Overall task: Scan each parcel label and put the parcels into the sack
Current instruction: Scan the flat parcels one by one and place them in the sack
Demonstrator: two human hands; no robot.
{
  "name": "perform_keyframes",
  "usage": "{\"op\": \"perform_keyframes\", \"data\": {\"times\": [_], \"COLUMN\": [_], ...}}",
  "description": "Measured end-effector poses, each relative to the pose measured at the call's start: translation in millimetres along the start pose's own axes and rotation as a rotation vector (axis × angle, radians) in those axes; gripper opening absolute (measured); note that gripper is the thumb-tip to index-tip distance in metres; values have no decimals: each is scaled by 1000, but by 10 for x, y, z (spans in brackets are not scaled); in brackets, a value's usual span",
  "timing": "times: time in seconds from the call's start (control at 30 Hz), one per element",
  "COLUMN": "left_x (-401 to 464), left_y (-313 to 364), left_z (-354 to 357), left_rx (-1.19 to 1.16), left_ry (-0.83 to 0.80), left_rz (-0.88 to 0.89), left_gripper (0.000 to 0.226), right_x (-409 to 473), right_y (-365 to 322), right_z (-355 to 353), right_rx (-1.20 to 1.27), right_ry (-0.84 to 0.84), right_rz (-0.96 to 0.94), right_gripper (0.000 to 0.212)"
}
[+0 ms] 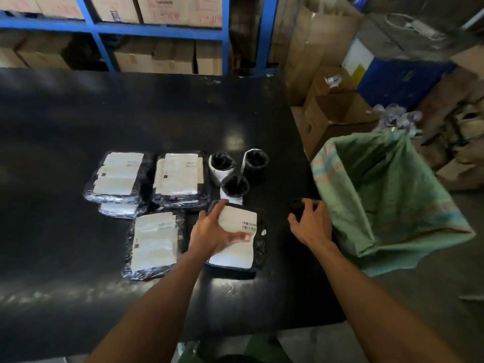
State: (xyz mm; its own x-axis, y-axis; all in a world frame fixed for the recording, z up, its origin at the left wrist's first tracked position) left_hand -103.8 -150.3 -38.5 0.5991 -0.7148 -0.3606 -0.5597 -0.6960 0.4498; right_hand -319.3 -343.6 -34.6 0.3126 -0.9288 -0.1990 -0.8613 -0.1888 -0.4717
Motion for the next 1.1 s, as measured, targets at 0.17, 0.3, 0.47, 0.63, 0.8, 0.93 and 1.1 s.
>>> {"op": "perform_keyframes", "data": {"times": [0.17, 0.3, 0.47, 0.63, 0.8, 0.93, 1.1], "left_x": [47, 44, 17, -57, -83, -113, -86], "left_y": [362, 503, 537, 489, 405, 305, 203], "left_z": [232, 332, 319, 243, 93, -69, -338], "left_rx": [-23, 22, 36, 2, -82, -169, -203], "left_ry": [31, 51, 106, 185, 336, 447, 528], "left_rz": [-20, -65, -113, -157, -218, -288, -336], "left_gripper": [118, 120, 116, 110, 108, 108, 107], "right_x": [377, 612, 784, 812, 706, 535, 187], "right_y": [357, 536, 690, 742, 271, -349, -926], "right_z": [-57, 167, 329, 381, 285, 41, -164], "right_rx": [167, 350, 528, 830, 1107, 1196, 1071], "right_ry": [-56, -204, -206, -218, -337, -477, -625], "right_rz": [72, 160, 186, 270, 253, 124, -157], "right_gripper": [77, 91, 83, 67, 41, 30, 41]}}
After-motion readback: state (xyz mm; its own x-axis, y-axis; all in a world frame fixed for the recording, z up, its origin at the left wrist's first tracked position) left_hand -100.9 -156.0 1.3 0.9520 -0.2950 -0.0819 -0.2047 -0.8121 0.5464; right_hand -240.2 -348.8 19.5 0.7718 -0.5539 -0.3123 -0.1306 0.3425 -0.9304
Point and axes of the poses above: each hand's wrist, its own x-axis towards the middle knuckle, its own z-axis out of the palm, y = z × x, the point moved 7 cm from there along x, towards the middle knuckle, and after that the axes turned 15 degrees about x, right-handed, at the moved point
